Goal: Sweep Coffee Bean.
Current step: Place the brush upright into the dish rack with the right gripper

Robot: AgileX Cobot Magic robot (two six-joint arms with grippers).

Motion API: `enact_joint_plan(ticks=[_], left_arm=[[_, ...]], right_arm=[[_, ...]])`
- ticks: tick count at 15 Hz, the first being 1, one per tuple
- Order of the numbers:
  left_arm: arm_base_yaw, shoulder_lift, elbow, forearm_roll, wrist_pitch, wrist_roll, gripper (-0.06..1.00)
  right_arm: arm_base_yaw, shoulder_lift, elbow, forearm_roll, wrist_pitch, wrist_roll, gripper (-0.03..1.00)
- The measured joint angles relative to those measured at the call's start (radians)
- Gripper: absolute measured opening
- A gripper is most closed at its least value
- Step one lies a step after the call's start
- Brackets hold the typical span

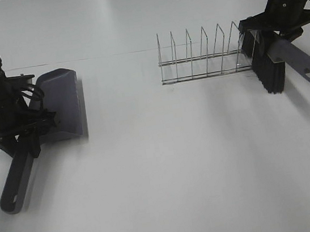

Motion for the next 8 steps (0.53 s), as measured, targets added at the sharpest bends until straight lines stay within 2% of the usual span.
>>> enact_joint_plan(ticks=[8], left_arm=[[0.000, 0.000, 0.000, 0.000, -0.010, 0.000, 0.35]], right_arm=[[0.000, -0.001, -0.009, -0.003, 0.049, -0.006, 0.31]])
